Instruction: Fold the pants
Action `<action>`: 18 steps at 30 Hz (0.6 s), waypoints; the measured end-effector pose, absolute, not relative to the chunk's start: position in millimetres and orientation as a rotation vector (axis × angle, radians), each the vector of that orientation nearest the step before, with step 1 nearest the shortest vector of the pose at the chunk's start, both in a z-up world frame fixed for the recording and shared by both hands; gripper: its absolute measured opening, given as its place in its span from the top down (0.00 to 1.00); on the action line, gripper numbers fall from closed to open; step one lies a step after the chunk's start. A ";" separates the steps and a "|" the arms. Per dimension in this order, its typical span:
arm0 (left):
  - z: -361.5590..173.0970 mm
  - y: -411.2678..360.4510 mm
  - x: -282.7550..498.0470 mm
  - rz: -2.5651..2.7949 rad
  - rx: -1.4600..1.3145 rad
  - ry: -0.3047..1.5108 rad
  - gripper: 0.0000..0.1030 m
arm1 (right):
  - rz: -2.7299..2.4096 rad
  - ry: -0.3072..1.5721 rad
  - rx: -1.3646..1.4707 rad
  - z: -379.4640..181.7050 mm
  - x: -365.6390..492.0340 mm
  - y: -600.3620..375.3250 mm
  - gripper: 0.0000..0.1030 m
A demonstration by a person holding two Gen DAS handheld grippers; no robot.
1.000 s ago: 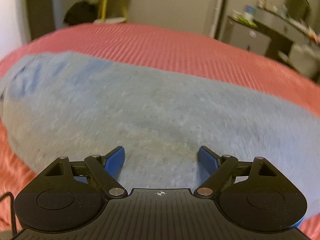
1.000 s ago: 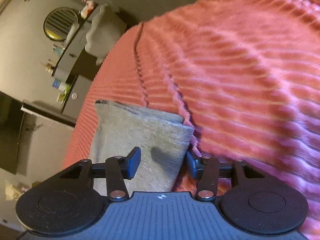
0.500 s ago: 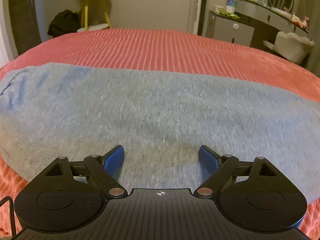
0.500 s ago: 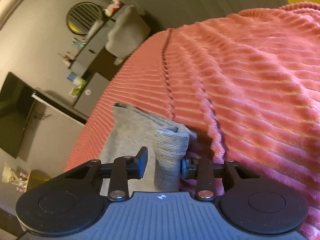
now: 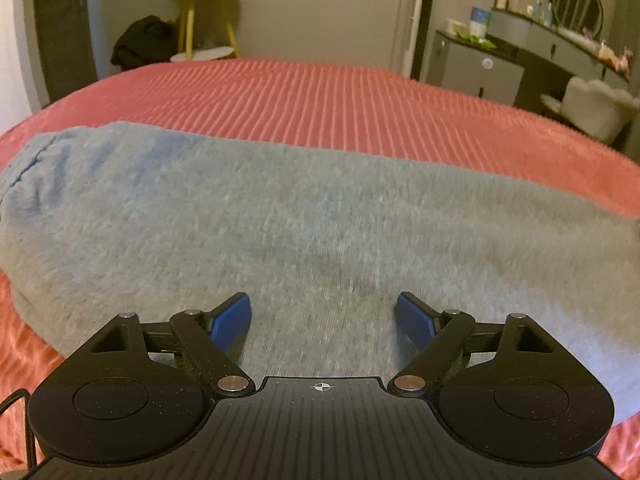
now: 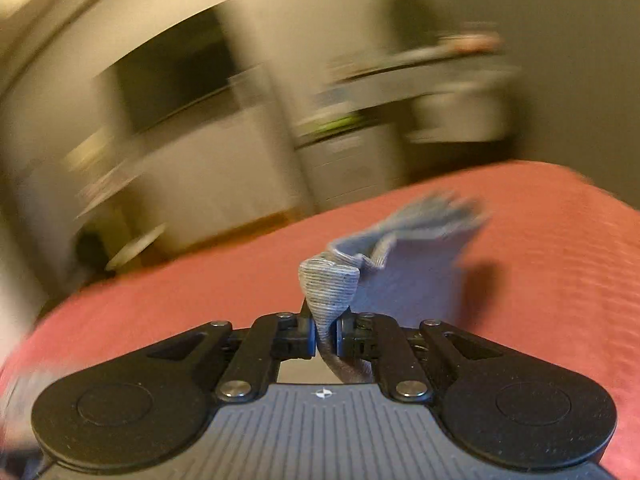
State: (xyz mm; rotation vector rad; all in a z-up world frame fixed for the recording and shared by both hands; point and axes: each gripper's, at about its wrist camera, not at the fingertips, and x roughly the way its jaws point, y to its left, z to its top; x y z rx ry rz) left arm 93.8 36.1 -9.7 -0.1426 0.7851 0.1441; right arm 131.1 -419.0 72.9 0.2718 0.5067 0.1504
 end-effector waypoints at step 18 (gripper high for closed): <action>0.9 14.1 100.0 -0.174 -0.211 0.802 0.16 | 0.036 1.097 0.417 -10.5 154.4 -367.5 0.99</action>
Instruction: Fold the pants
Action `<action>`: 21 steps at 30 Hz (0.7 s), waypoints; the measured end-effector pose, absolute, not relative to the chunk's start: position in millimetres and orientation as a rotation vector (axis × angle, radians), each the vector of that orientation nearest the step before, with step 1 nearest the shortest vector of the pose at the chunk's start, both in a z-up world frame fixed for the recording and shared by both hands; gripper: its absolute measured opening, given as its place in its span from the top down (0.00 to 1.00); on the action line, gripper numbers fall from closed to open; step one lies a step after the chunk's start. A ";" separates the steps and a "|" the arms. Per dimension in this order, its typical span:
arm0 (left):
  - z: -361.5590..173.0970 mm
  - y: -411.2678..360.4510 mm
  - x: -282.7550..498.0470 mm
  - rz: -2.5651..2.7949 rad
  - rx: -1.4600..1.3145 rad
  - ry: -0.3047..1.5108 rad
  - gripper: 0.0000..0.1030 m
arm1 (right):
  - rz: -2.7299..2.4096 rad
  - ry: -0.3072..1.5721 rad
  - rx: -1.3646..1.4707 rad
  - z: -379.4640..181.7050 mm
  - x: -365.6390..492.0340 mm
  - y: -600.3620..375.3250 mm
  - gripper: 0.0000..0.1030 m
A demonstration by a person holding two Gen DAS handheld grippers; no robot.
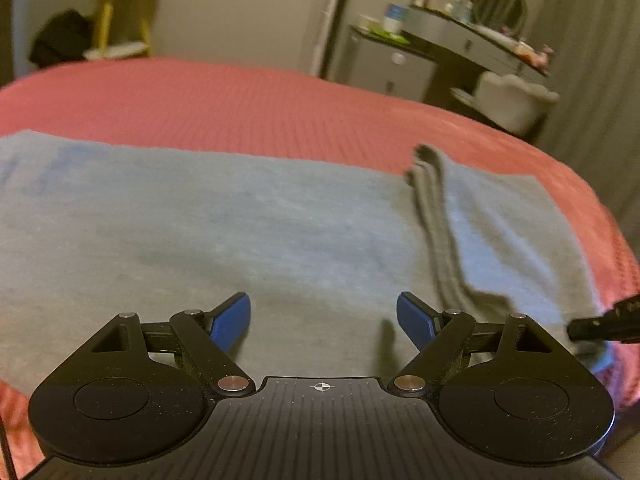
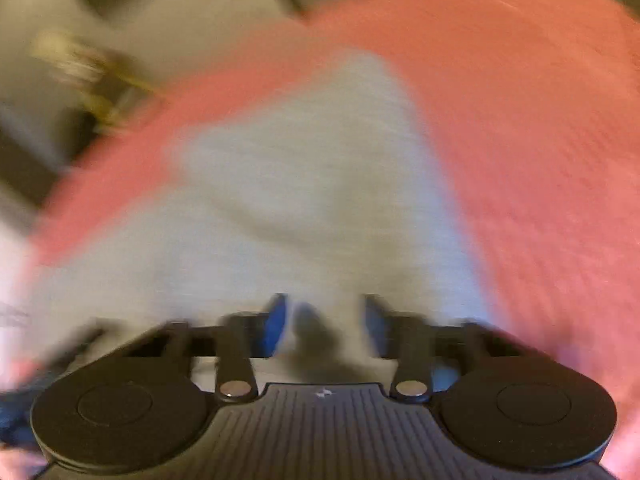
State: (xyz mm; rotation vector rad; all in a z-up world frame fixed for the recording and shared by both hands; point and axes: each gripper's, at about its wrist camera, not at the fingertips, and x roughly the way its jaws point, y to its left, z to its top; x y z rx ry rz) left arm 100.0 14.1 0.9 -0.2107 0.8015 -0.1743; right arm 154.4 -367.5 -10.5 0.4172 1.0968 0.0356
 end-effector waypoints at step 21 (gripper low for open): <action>-36.2 -51.2 198.1 -0.371 -0.617 1.083 0.80 | 0.119 0.896 0.830 -13.9 129.4 -428.4 0.57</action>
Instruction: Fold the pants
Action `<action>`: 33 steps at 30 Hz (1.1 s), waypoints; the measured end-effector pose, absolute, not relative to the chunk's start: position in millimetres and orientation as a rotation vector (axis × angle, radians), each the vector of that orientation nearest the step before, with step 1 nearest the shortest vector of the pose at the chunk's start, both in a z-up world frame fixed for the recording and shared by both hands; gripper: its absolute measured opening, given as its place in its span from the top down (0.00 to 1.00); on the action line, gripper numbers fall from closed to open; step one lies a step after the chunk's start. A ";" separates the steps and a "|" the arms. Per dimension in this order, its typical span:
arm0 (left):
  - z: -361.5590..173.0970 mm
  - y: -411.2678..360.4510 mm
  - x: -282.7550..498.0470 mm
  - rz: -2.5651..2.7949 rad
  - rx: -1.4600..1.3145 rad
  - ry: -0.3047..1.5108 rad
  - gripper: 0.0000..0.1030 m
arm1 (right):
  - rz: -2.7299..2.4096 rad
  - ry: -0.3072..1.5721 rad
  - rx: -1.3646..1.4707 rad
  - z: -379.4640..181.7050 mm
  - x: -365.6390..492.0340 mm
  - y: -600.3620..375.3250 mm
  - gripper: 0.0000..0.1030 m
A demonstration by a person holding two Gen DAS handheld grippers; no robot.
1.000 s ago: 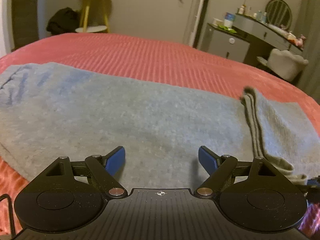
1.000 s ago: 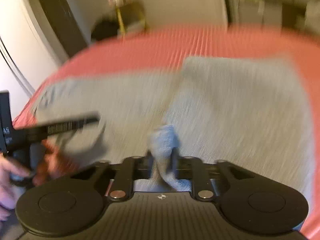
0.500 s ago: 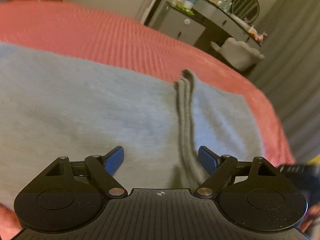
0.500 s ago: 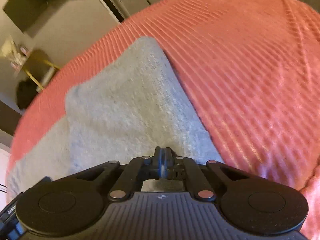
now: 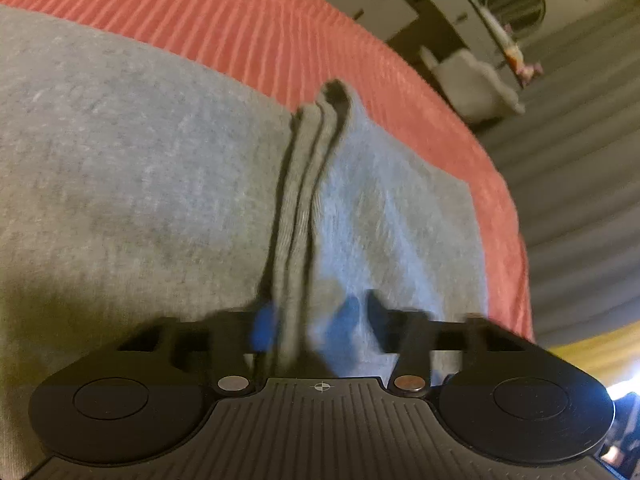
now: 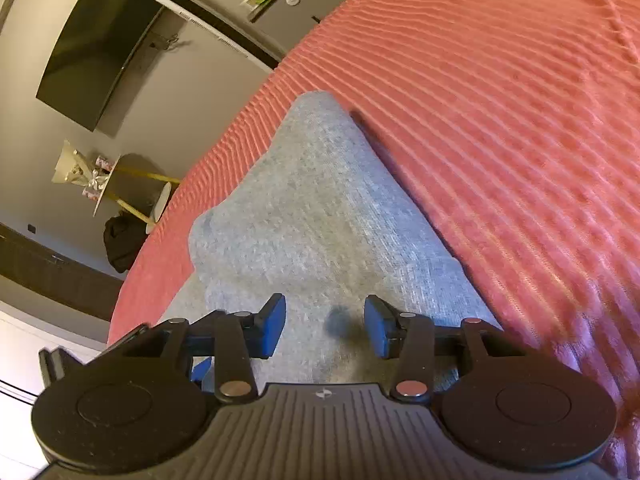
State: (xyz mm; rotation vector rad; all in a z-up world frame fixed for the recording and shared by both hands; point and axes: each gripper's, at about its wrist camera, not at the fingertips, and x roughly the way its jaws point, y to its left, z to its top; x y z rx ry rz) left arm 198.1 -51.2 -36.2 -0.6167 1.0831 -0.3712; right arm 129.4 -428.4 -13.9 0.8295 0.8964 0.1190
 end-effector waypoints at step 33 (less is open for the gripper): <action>-6.7 31.9 200.4 -0.249 -0.530 0.896 0.83 | 0.195 0.889 0.662 -5.8 140.3 -383.6 0.69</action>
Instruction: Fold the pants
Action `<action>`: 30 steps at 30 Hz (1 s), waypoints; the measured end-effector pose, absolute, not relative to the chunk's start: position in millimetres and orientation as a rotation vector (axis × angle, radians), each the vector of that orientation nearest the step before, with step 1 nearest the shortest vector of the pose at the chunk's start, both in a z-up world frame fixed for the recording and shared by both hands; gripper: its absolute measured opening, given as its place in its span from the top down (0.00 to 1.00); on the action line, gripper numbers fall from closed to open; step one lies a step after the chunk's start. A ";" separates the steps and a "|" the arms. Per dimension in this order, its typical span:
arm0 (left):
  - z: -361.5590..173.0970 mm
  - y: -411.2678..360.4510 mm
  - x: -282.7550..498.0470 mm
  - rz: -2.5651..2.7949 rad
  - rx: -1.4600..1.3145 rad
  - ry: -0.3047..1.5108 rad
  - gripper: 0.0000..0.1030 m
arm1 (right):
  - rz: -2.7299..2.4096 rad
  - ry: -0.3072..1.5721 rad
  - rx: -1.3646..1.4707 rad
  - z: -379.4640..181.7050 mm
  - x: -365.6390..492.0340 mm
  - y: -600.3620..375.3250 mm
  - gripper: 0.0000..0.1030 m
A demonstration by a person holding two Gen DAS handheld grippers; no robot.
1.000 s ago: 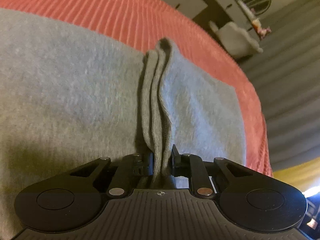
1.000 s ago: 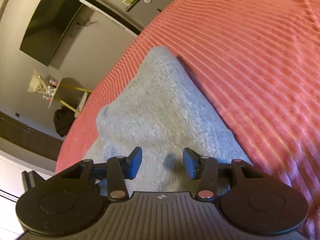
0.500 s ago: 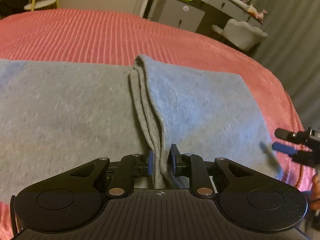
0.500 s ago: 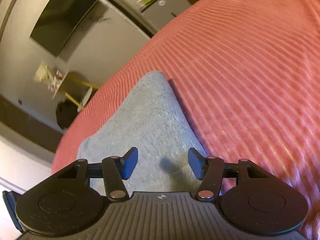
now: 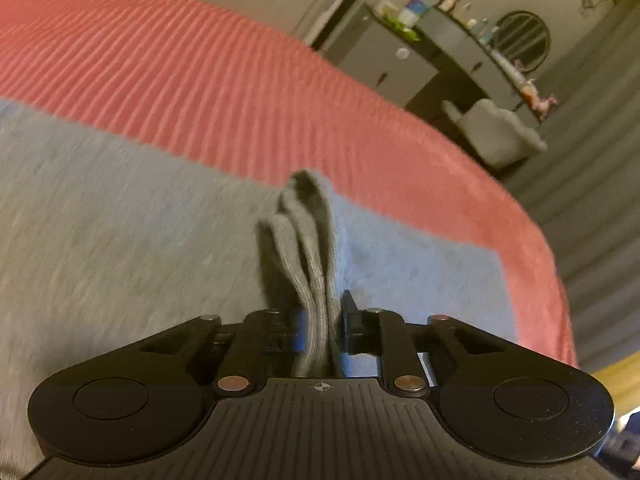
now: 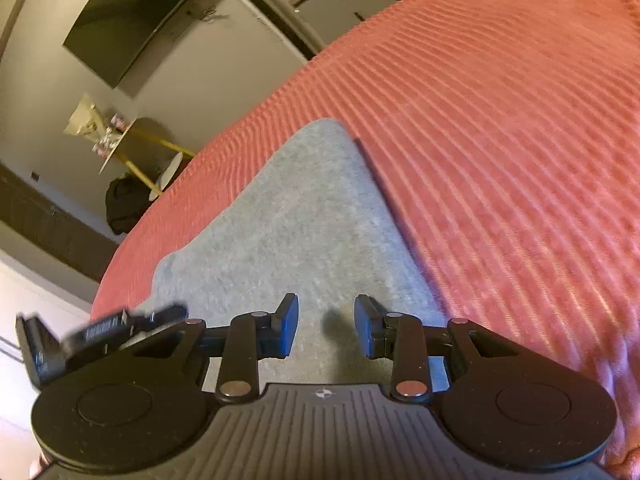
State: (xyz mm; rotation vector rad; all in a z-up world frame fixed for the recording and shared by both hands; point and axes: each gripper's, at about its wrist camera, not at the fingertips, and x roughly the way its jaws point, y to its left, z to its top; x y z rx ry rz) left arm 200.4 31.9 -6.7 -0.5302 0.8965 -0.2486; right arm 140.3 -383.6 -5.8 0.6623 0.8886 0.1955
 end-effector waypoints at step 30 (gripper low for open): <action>15.8 81.3 90.1 -0.193 -0.573 0.802 0.57 | 0.224 0.913 0.867 0.9 101.4 -385.1 0.51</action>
